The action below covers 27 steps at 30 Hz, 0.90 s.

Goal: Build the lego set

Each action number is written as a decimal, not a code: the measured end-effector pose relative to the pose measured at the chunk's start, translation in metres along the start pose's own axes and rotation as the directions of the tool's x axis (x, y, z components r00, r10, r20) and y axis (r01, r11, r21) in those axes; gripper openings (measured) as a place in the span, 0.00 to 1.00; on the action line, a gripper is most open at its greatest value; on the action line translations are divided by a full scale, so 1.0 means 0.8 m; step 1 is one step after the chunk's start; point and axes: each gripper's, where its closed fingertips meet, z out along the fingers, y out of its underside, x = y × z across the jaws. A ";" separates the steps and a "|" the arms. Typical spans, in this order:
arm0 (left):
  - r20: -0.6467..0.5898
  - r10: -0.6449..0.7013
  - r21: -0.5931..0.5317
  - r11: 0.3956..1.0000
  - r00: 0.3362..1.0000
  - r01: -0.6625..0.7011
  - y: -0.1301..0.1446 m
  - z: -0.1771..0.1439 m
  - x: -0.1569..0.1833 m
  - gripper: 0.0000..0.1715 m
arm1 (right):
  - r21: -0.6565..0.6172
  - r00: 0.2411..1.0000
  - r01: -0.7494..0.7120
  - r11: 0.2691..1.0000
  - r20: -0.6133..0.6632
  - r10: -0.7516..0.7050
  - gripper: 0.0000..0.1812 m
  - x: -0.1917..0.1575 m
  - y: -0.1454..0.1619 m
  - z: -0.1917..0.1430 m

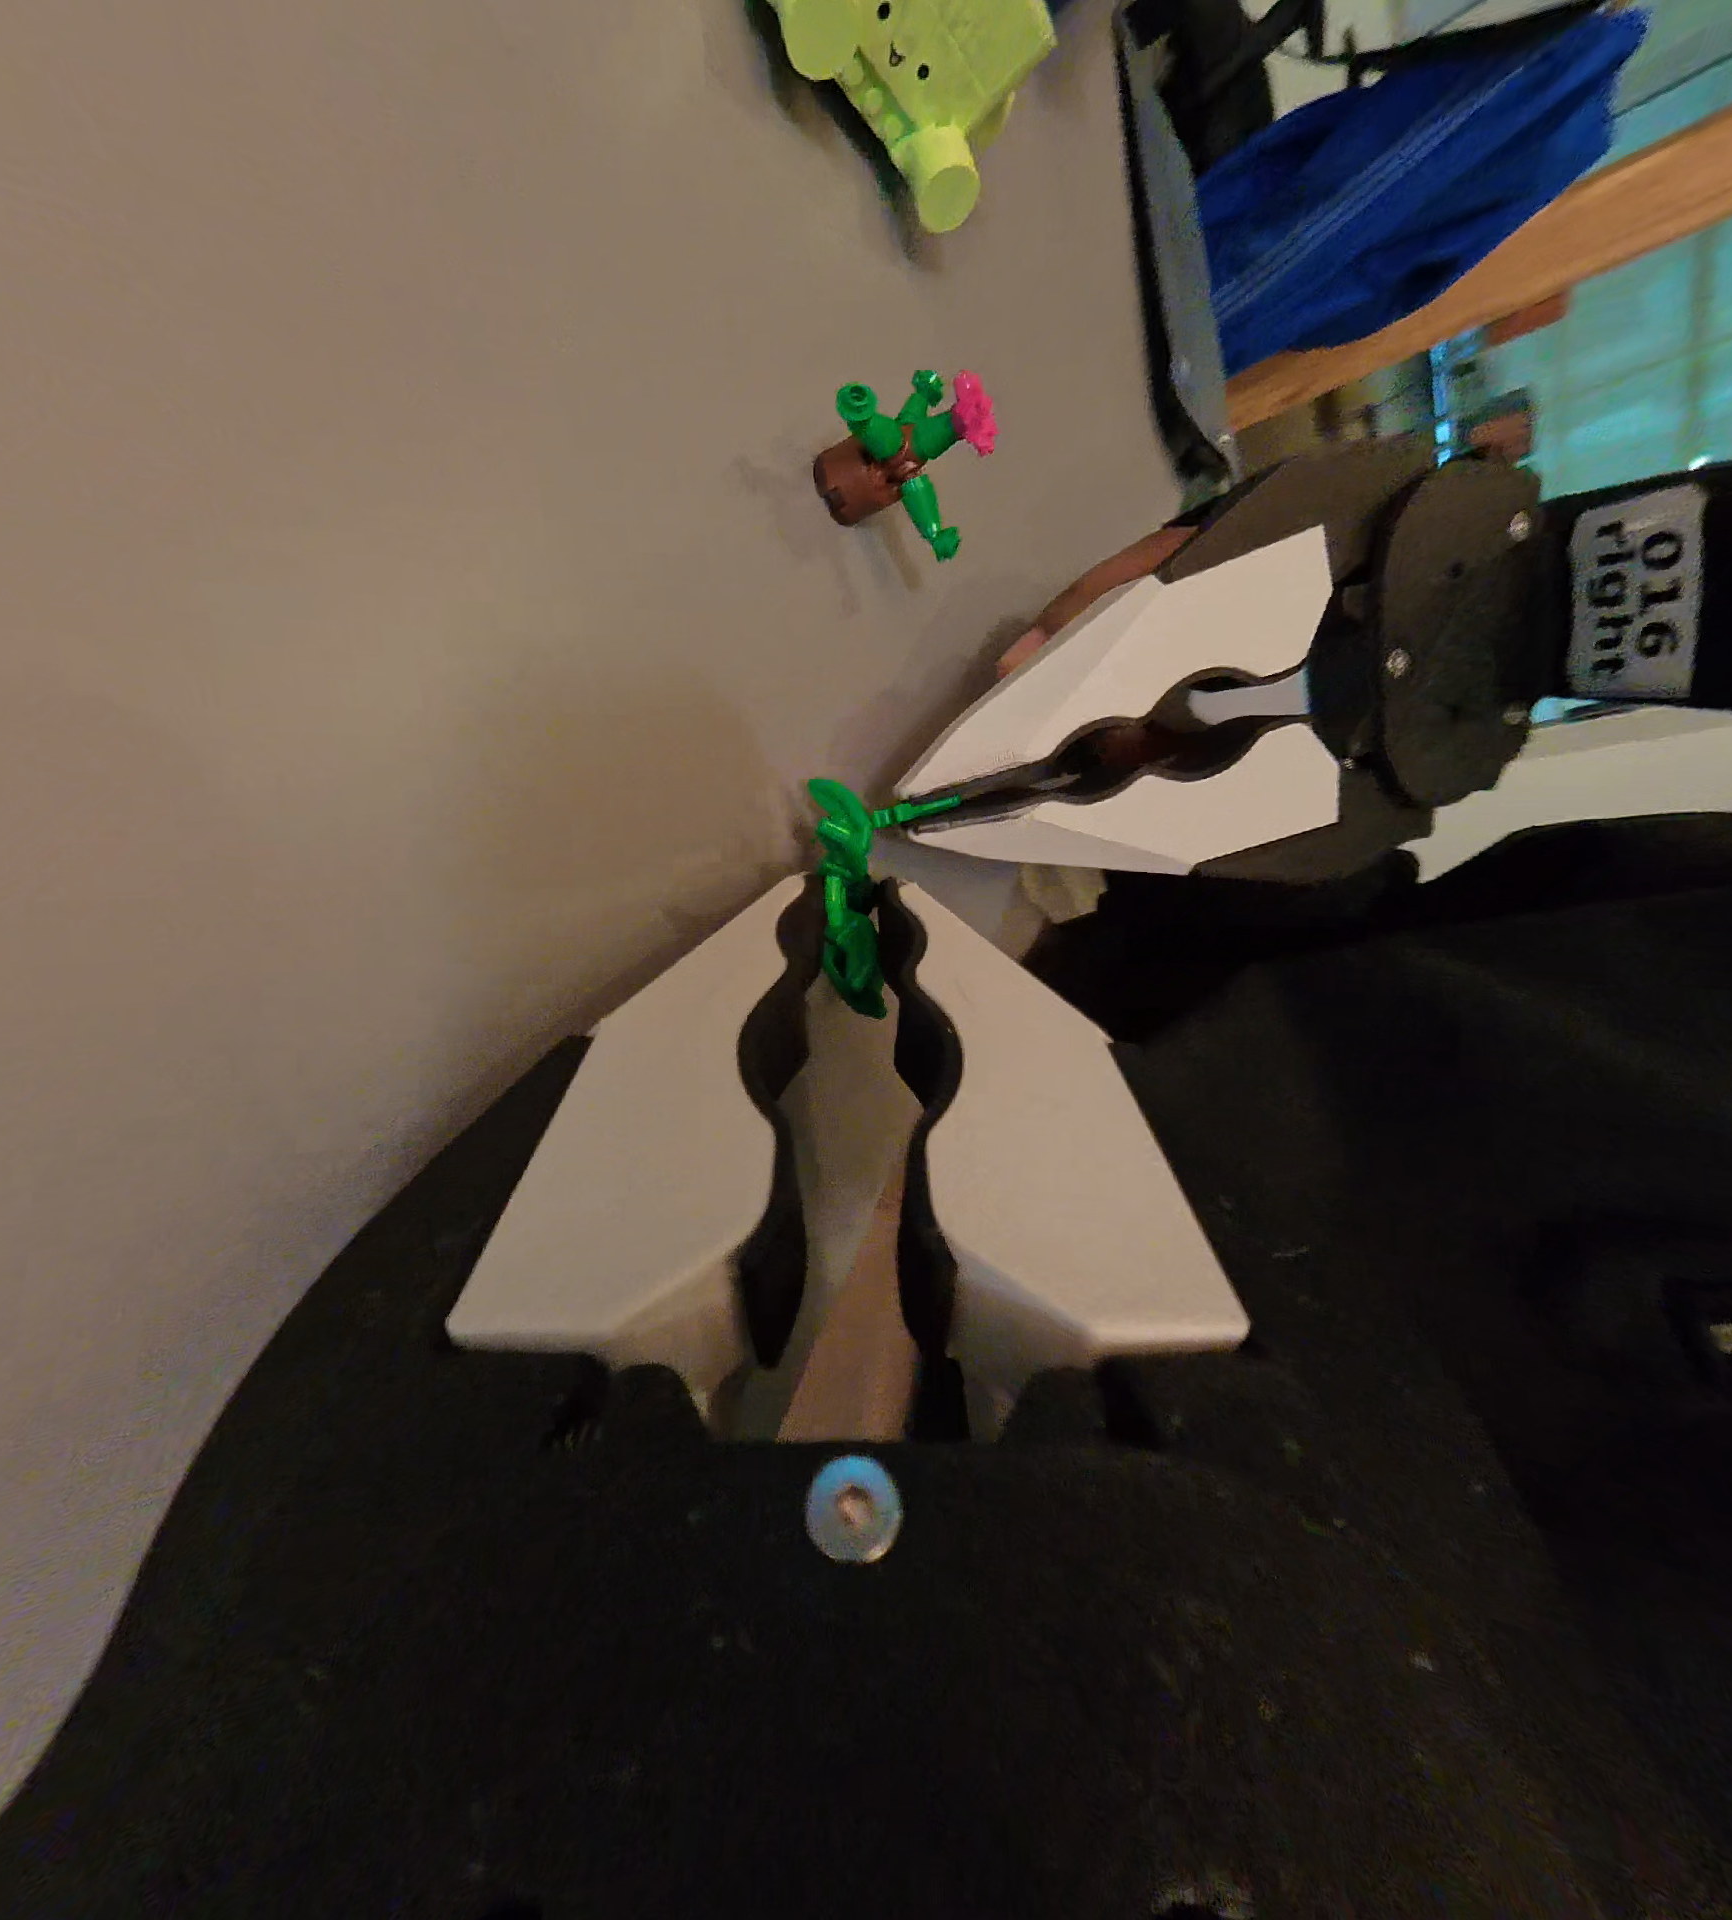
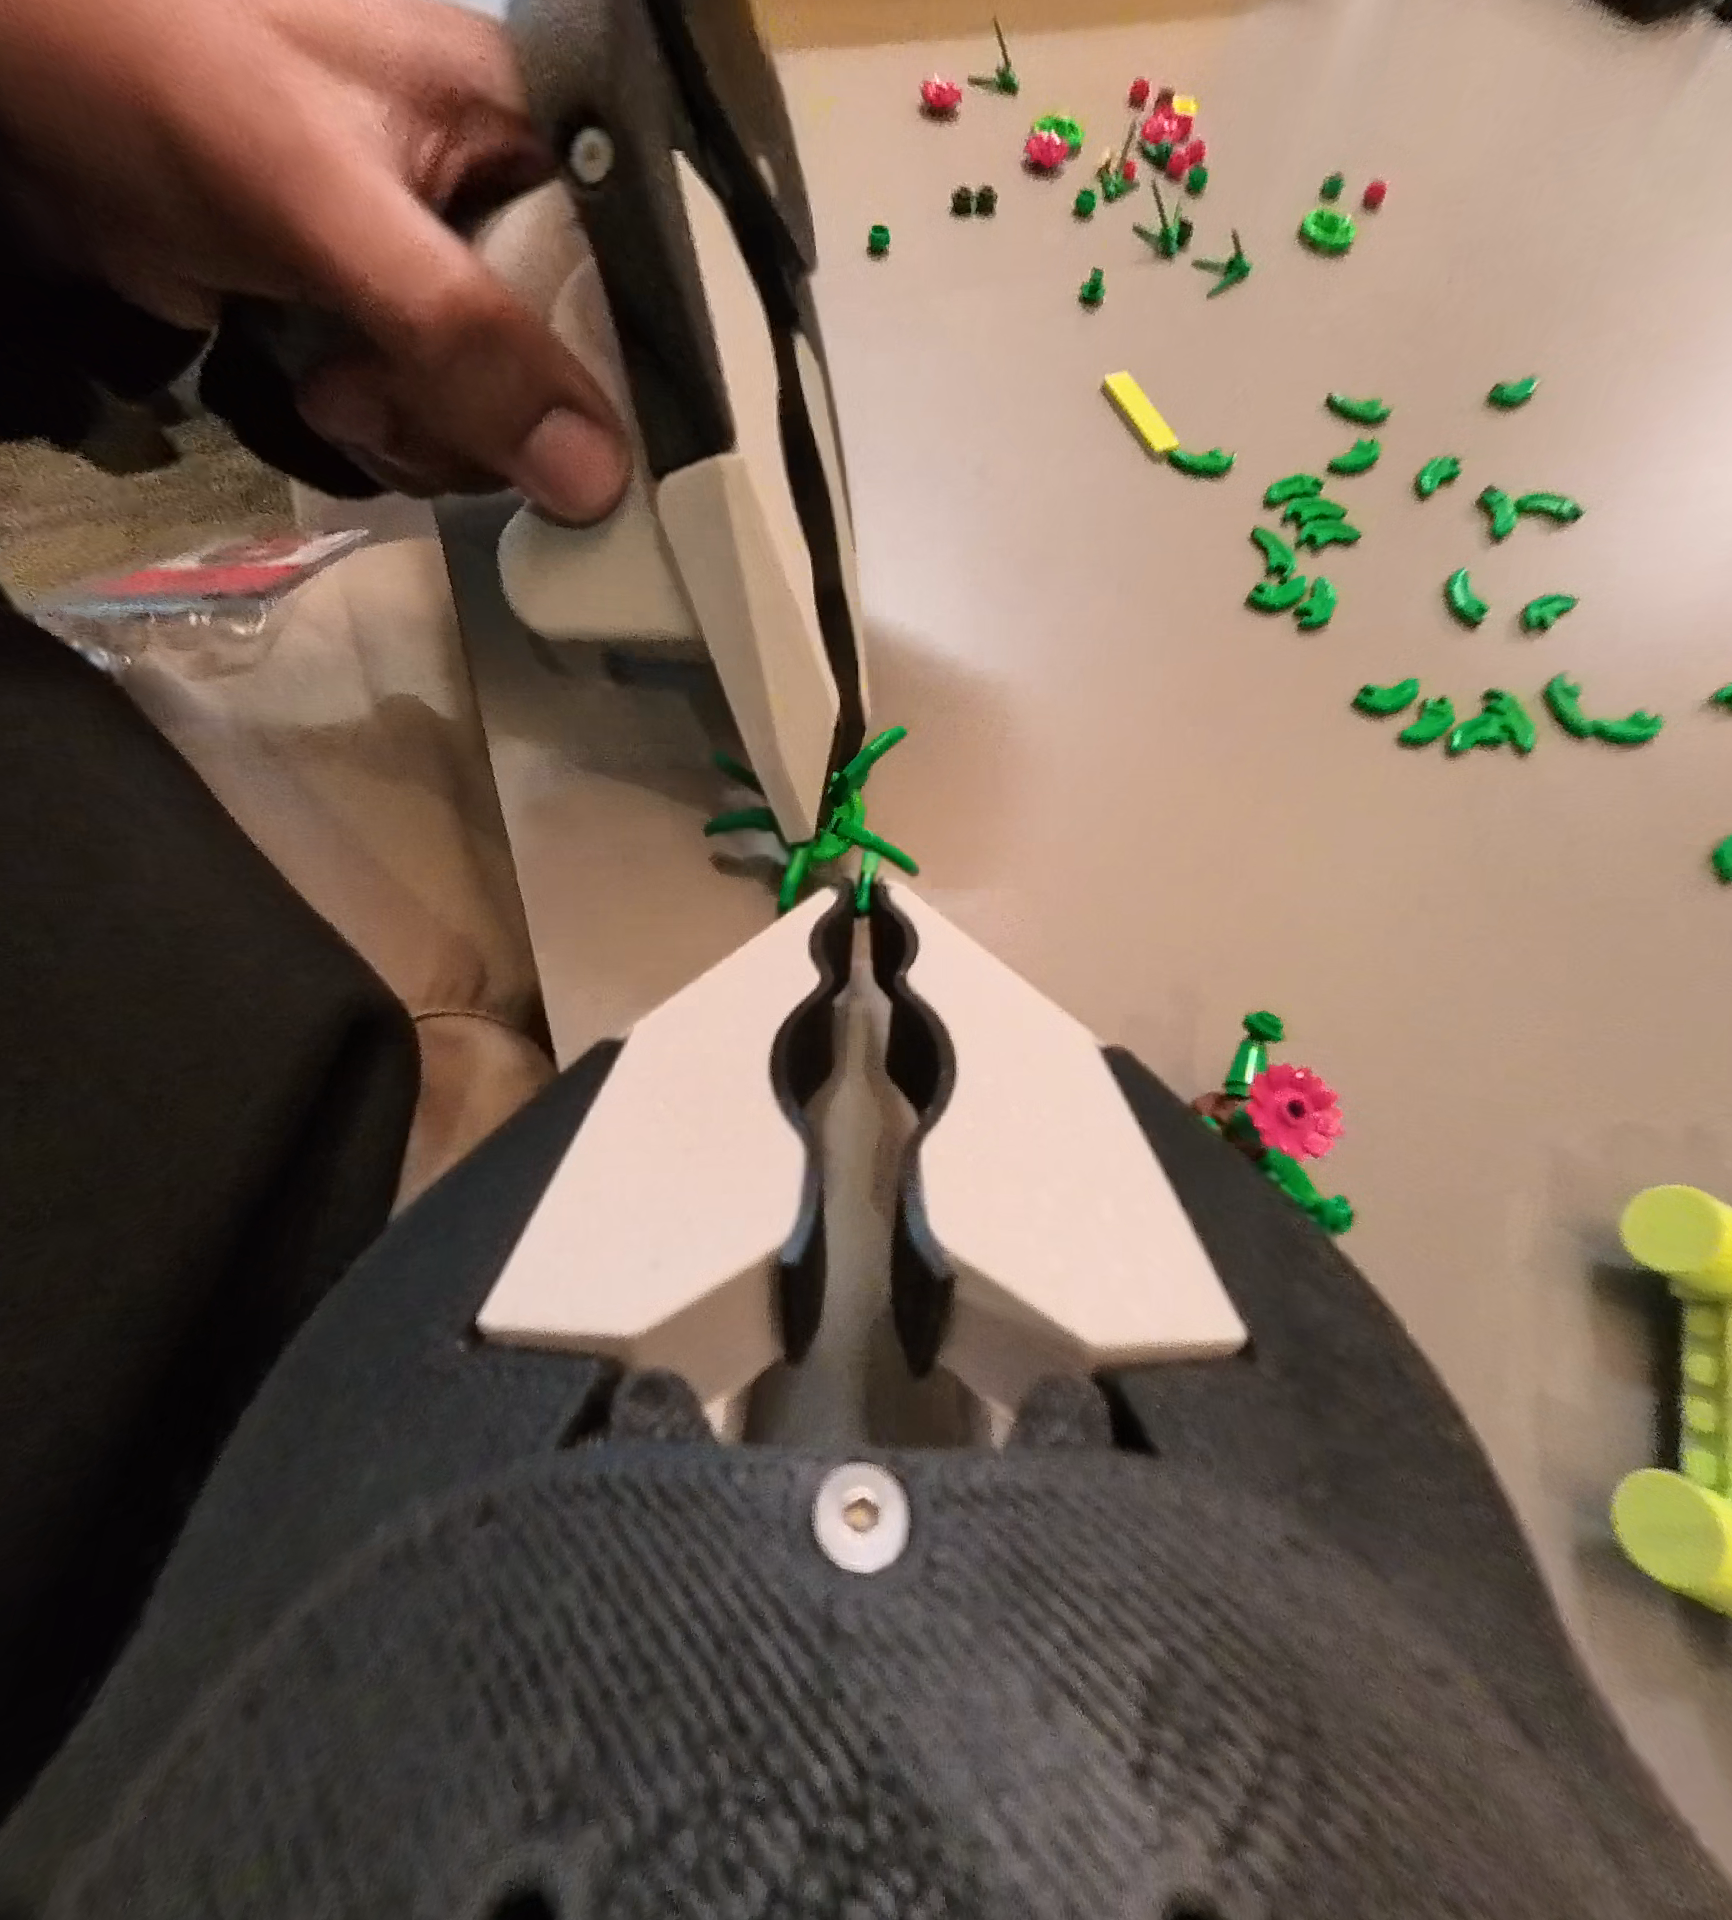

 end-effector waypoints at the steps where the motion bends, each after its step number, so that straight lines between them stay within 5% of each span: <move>1: -0.019 -0.012 -0.002 1.000 1.000 0.012 0.002 -0.001 0.000 0.04 | 0.005 0.999 0.040 0.999 -0.001 -0.040 0.01 -0.001 0.000 -0.001; 6: -0.073 -0.021 -0.040 0.999 0.997 0.019 0.012 0.004 0.001 0.04 | -0.023 0.955 0.296 0.955 -0.012 -0.296 0.01 -0.012 0.010 0.001; 11: -0.132 -0.020 -0.052 0.999 0.991 0.013 0.013 0.004 0.008 0.04 | -0.010 0.915 0.403 0.915 0.016 -0.402 0.01 -0.020 0.013 0.003; 27: -0.171 -0.022 -0.098 0.995 0.985 0.006 0.017 0.004 0.010 0.04 | 0.053 0.903 0.406 0.912 0.129 -0.409 0.01 -0.025 0.009 0.000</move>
